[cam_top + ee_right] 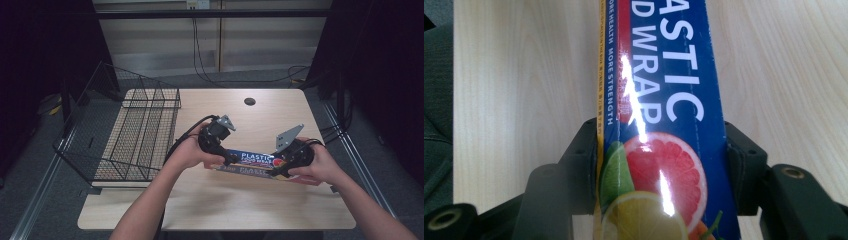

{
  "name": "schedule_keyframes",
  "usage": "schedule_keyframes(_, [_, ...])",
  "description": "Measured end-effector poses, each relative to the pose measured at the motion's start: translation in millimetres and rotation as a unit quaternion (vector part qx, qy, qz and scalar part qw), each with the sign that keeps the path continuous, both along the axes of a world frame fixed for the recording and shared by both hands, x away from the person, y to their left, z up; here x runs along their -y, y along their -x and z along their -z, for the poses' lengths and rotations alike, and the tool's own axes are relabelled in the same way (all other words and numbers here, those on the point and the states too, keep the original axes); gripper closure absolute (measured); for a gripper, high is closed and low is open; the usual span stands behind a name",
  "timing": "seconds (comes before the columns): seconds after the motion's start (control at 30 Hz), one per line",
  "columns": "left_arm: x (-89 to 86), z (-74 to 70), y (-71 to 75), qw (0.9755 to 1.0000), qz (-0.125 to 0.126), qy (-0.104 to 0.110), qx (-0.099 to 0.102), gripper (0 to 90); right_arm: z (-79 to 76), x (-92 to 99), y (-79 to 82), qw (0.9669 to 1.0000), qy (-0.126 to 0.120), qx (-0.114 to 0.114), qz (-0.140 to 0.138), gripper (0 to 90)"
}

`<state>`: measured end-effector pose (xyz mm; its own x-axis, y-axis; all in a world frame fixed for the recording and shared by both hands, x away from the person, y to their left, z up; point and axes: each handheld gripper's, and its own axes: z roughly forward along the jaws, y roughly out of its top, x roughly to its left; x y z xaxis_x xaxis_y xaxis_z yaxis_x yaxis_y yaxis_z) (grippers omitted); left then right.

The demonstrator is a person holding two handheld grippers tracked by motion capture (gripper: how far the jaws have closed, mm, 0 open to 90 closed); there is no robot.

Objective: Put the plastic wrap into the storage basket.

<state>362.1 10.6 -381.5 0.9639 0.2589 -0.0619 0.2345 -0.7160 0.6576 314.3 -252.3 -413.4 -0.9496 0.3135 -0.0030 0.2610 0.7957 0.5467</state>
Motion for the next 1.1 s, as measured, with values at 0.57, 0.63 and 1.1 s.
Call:
schedule_keyframes(0.57, [35.0, 7.3, 8.8, 0.9923, 0.104, -0.067, -0.002, 18.4, -12.7, -5.0, 2.5, 0.9992, -0.021, 0.01, -0.034, 44.2])
schedule_keyframes(0.63, [39.4, 8.8, 10.1, 0.9892, 0.114, -0.092, -0.007, 19.3, -13.2, -6.0, 1.8, 0.9991, -0.02, 0.01, -0.037, 44.2])
schedule_keyframes(1.1, [52.2, 3.9, 20.6, 0.9816, 0.116, -0.148, -0.034, 39.7, -12.4, -7.8, -0.9, 0.9965, -0.044, 0.005, -0.071, 43.2])
